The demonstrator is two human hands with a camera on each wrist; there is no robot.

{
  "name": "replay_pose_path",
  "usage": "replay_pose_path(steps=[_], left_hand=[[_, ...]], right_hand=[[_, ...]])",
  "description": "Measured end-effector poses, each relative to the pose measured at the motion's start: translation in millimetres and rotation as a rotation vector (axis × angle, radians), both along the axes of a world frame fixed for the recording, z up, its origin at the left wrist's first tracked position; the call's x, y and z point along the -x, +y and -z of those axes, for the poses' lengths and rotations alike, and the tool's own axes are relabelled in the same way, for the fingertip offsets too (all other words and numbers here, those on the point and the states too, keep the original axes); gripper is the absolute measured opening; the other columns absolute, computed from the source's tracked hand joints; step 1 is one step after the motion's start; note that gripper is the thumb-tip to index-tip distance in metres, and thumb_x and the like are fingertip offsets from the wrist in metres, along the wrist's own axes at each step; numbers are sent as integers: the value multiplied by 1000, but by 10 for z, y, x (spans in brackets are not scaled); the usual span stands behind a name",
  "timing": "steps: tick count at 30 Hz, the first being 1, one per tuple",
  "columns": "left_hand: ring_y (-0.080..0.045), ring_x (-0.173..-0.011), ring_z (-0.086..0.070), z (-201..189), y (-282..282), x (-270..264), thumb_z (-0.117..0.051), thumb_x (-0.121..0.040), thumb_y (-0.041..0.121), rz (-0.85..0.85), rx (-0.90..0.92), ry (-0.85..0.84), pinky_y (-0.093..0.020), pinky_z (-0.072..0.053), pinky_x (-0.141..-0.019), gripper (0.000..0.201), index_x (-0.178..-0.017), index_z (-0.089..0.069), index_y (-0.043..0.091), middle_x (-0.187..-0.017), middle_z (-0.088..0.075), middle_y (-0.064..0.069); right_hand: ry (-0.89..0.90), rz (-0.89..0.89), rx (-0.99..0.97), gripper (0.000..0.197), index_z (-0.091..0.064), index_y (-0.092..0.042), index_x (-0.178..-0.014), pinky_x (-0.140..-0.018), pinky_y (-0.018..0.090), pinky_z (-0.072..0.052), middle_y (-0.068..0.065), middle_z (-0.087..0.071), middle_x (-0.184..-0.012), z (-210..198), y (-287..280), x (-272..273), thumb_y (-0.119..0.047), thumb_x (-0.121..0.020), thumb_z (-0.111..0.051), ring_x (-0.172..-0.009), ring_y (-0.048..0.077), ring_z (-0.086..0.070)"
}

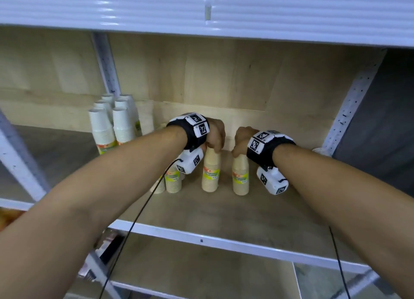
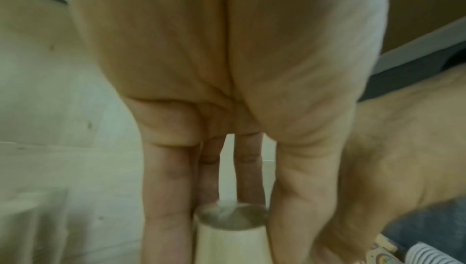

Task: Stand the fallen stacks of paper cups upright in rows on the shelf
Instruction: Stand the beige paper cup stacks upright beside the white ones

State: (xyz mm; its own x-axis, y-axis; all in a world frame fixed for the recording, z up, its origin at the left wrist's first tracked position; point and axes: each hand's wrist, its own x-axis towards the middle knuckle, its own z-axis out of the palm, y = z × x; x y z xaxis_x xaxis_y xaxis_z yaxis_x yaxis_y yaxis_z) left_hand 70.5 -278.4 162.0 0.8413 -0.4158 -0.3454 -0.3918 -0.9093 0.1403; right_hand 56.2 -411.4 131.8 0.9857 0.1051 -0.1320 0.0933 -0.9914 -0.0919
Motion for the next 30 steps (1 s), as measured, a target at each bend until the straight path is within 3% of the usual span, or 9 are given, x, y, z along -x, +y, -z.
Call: replay_pose_path(steps=[2,3,5,8,11,15,18,23,30], left_hand=[[-20,-68,-56,-35,167,47,-70,-84,9,-60,2,8,-27,-54,-70,28,-110,-69,0,-86,-60,-7],[-22,-71,-58,-51,251,84,-71,-83,10,-87,-7,22,-32,-55,-75,33,-114,-68,-3,-89,-62,-8],[-23,-73,-56,-47,412,137,-71,-83,11,-132,-47,51,-36,-54,-81,34,-113,-68,-4,-93,-60,-12],[-22,-77,-52,-36,662,191,-73,-81,11,-176,-99,111,-34,-52,-77,21,-100,-65,8,-92,-56,-13],[-23,-80,-51,-51,929,268,-75,-80,12,-222,-98,167,-32,-51,-74,22,-97,-62,9,-87,-56,-13],[-23,-72,-50,-51,1216,352,-72,-82,10,-252,-117,156,-26,-51,-64,20,-96,-58,8,-82,-53,-13],[-19,-61,-50,-46,1379,387,-71,-85,12,-257,-122,130,-18,-49,-52,18,-97,-58,9,-81,-54,-10],[-17,-59,-49,41,1561,397,-72,-82,8,-290,-43,151,-21,-48,-57,17,-98,-64,9,-69,-54,-5],[-19,-58,-48,194,1645,373,-72,-81,8,-283,-45,172,-17,-48,-51,21,-100,-63,8,-73,-54,-9]], right_hand=[[28,-11,-5,31,-61,-7,-93,-54,22,-48,6,-63,-91,-68,176,39,-28,-76,-77,-78,22,-63],[44,-20,-8,35,-63,-8,-91,-63,29,-57,6,-67,-90,-94,270,49,-32,-71,-78,-79,24,-68],[86,-55,-32,37,-67,-10,-79,-74,43,-62,8,-72,-78,-117,462,46,-38,-60,-81,-74,28,-73],[221,-122,-125,30,-67,-6,-68,-77,43,-59,10,-69,-67,-104,719,74,-31,-67,-82,-64,28,-70],[307,-167,-193,24,-63,-4,-72,-78,40,-58,11,-62,-67,-96,962,144,-21,-76,-80,-61,27,-64],[275,-233,-248,23,-68,-2,-77,-78,48,-60,14,-67,-72,-91,1272,204,-17,-71,-84,-66,30,-68],[250,-271,-258,23,-68,-6,-71,-76,50,-60,13,-69,-71,-83,1460,243,-20,-67,-85,-66,31,-69],[224,-288,-228,40,-74,-5,-71,-71,53,-61,11,-74,-70,-26,1643,183,-36,-49,-86,-70,33,-74],[179,-303,-196,44,-74,-7,-73,-72,48,-62,10,-74,-76,24,1697,165,-43,-50,-87,-74,29,-74]])
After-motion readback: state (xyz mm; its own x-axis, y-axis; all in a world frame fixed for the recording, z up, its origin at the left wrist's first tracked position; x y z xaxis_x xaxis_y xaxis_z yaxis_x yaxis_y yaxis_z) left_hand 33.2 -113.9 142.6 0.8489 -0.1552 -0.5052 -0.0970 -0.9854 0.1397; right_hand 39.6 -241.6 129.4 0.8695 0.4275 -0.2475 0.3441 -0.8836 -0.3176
